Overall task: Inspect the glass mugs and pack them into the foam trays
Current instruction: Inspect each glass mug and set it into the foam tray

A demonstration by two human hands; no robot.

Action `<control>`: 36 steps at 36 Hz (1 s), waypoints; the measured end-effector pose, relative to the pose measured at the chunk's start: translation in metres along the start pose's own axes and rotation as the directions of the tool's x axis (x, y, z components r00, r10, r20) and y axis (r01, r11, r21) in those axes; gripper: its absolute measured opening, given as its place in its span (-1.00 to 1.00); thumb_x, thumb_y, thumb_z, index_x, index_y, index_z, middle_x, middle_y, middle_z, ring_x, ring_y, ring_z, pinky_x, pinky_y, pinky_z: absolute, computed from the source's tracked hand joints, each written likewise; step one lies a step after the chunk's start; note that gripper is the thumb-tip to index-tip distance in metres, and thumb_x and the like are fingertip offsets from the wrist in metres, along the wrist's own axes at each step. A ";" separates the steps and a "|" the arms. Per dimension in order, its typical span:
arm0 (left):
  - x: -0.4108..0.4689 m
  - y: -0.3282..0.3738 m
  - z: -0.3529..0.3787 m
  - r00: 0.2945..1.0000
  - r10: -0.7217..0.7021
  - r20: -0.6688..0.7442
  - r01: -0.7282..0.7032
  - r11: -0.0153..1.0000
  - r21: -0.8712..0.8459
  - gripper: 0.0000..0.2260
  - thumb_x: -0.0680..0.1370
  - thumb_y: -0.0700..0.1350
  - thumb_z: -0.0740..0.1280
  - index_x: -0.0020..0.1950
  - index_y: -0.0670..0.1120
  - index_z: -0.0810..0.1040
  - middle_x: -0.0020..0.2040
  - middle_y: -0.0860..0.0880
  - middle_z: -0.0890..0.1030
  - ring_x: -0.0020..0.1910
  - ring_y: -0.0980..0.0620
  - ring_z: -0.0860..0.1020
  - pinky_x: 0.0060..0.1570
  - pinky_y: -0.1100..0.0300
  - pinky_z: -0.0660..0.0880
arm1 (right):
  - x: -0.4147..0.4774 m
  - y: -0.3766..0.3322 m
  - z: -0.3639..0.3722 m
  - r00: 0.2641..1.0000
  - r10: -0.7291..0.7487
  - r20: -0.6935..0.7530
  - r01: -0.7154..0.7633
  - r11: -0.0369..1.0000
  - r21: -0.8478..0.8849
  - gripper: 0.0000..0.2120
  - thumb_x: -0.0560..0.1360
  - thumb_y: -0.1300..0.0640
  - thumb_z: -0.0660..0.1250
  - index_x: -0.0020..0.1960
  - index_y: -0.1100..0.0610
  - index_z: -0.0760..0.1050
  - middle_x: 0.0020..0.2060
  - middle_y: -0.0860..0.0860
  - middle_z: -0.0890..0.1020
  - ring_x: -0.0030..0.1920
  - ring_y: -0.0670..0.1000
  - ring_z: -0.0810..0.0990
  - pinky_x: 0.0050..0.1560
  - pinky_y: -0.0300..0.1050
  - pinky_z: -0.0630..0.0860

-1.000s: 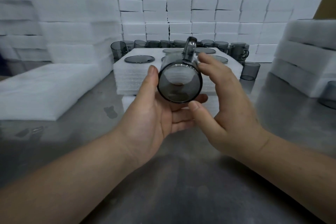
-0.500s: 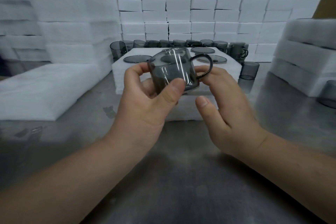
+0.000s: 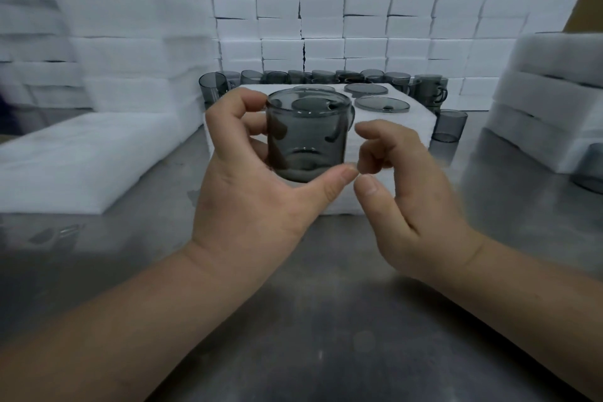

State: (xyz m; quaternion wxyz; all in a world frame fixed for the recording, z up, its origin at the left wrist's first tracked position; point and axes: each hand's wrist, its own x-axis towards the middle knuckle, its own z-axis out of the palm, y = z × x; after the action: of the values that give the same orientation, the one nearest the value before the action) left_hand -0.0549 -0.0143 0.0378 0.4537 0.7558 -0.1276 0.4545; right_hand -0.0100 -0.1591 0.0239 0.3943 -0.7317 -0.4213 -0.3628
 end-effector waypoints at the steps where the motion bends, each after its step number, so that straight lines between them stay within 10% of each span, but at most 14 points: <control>1: 0.000 0.000 0.000 1.000 0.016 0.002 -0.016 1.000 0.024 -0.43 0.20 0.22 0.42 0.07 0.24 0.18 -0.02 0.21 0.47 -0.14 0.29 0.56 -0.19 0.39 0.48 | 0.000 0.000 0.000 1.000 -0.016 0.010 0.016 1.000 -0.011 -0.61 0.50 0.01 0.10 0.28 0.10 0.32 -0.16 -0.06 0.42 -0.14 -0.05 0.41 -0.07 -0.02 0.42; 16: -0.002 0.000 -0.002 0.997 -0.001 0.078 -0.012 0.986 0.166 -0.29 0.22 0.26 0.37 0.28 0.27 0.12 0.18 0.03 0.46 0.10 0.10 0.51 0.10 0.12 0.51 | 0.002 -0.002 -0.003 0.998 -0.023 0.066 0.025 0.999 -0.034 -0.59 0.51 0.01 0.08 0.33 0.10 0.25 -0.16 -0.04 0.46 -0.12 -0.07 0.43 -0.01 -0.15 0.40; 22: -0.002 -0.004 -0.002 0.998 -0.046 0.044 0.038 0.984 0.173 -0.46 0.24 0.13 0.44 0.03 0.34 0.16 0.04 0.25 0.44 0.02 0.28 0.49 0.01 0.45 0.41 | 0.004 -0.003 -0.005 0.995 -0.066 0.080 0.076 0.988 -0.137 -0.55 0.49 0.07 0.11 0.33 0.21 0.35 -0.13 0.08 0.53 -0.09 -0.02 0.43 -0.01 -0.09 0.37; 28: 0.006 -0.010 -0.006 0.997 -0.048 -0.068 0.060 0.982 0.177 -0.33 0.32 0.03 0.50 0.29 0.09 0.20 0.03 0.29 0.37 0.04 0.30 0.40 0.03 0.65 0.23 | 0.014 0.006 -0.016 0.987 0.129 -0.100 -0.160 0.894 -0.419 -0.47 0.45 0.02 0.25 0.37 0.21 0.36 0.27 0.17 0.43 0.28 0.01 0.23 0.30 0.09 0.21; 36: 0.018 -0.024 -0.013 0.986 -0.118 -0.118 0.140 0.969 0.204 -0.24 0.37 0.05 0.45 0.47 0.06 0.14 0.11 0.21 0.36 0.05 0.38 0.28 0.01 0.68 0.15 | 0.019 0.028 -0.019 0.958 0.284 0.023 -0.223 0.797 -0.561 -0.37 0.47 -0.10 0.25 0.48 0.04 0.18 0.50 -0.01 0.13 0.50 0.02 -0.02 0.44 0.04 -0.19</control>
State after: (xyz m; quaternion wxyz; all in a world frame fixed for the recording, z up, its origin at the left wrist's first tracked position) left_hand -0.0379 0.0134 0.0407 0.4054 0.7816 -0.0051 0.4740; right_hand 0.0188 -0.1791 0.0414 0.1883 -0.8821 -0.2167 -0.3735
